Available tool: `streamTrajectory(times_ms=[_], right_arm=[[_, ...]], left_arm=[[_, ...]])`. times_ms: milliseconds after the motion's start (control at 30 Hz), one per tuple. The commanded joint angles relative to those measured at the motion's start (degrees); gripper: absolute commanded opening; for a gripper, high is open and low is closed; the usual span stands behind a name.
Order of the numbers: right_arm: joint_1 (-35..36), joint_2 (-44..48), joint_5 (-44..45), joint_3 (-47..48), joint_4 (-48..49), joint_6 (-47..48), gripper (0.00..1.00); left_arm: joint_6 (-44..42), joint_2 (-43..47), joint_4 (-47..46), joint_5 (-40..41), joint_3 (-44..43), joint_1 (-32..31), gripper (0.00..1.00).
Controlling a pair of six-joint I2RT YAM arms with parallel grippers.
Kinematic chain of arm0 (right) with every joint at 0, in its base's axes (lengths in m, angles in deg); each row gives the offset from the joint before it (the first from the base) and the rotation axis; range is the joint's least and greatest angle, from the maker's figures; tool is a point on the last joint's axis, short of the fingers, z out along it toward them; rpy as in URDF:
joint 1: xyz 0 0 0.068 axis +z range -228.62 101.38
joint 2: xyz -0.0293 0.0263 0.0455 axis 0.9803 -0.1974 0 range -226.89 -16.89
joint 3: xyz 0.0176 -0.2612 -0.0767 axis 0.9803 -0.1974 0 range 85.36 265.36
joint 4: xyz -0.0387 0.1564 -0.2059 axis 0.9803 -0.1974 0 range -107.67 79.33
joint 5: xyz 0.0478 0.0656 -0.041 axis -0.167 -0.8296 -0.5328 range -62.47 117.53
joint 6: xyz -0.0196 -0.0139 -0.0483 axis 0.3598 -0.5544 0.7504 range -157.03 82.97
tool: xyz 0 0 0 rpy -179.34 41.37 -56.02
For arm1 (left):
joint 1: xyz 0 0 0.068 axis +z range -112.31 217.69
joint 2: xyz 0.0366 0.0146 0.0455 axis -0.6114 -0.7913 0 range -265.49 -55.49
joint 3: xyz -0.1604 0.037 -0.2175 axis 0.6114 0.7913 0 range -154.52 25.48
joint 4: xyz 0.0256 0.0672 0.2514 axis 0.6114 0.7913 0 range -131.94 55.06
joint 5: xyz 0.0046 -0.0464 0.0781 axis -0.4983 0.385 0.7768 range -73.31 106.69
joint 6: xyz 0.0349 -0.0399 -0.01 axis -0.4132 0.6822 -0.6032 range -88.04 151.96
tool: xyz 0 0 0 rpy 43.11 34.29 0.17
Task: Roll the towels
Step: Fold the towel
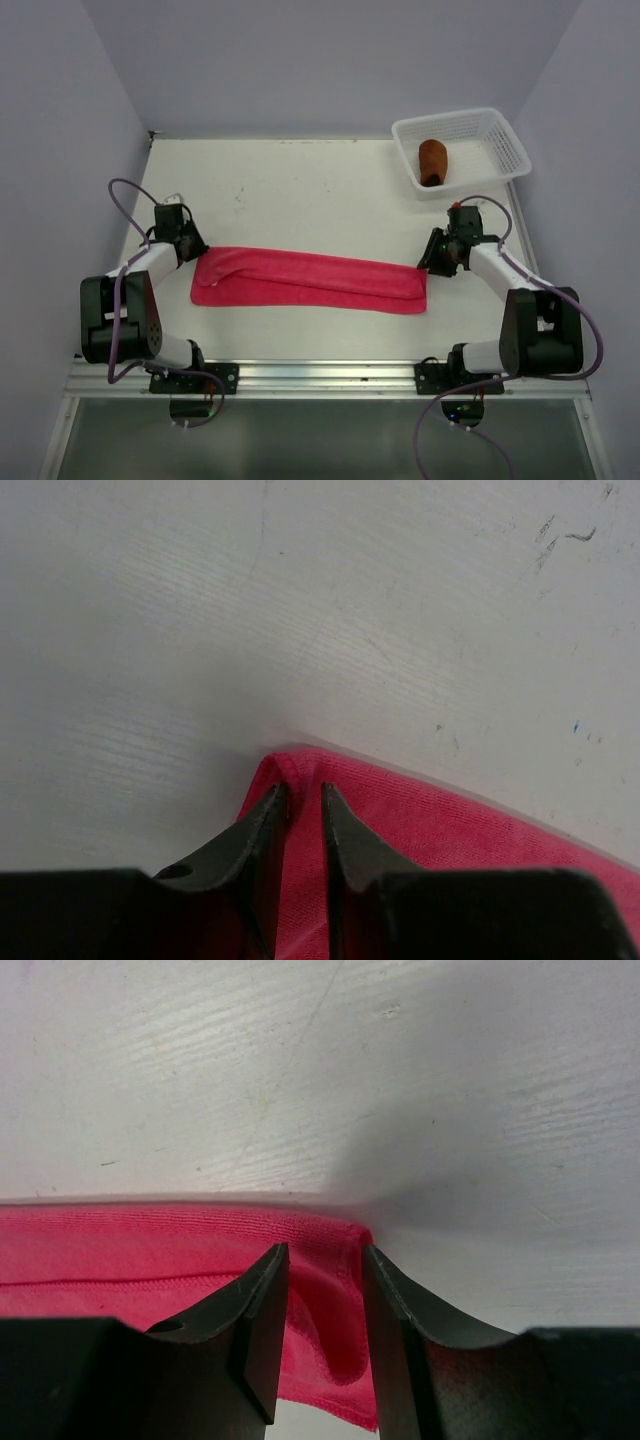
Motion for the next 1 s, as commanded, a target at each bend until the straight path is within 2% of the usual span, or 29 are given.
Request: streamTrajectory(times_ms=[0, 600, 967], right_arm=[[-0.29, -2.55, 0.70, -0.45, 3.02, 0.01, 0.38], [-0.37, -4.22, 2.55, -1.59, 6.98, 0.36, 0.34], [-0.29, -3.87, 2.19, -1.86, 7.42, 0.54, 0.20]], left_arm=[[-2.20, 1.00, -1.29, 1.28, -1.86, 0.63, 0.24], [-1.49, -0.76, -2.09, 1.19, -2.65, 0.63, 0.22], [-1.93, -1.46, -2.09, 3.65, -3.18, 0.63, 0.12]])
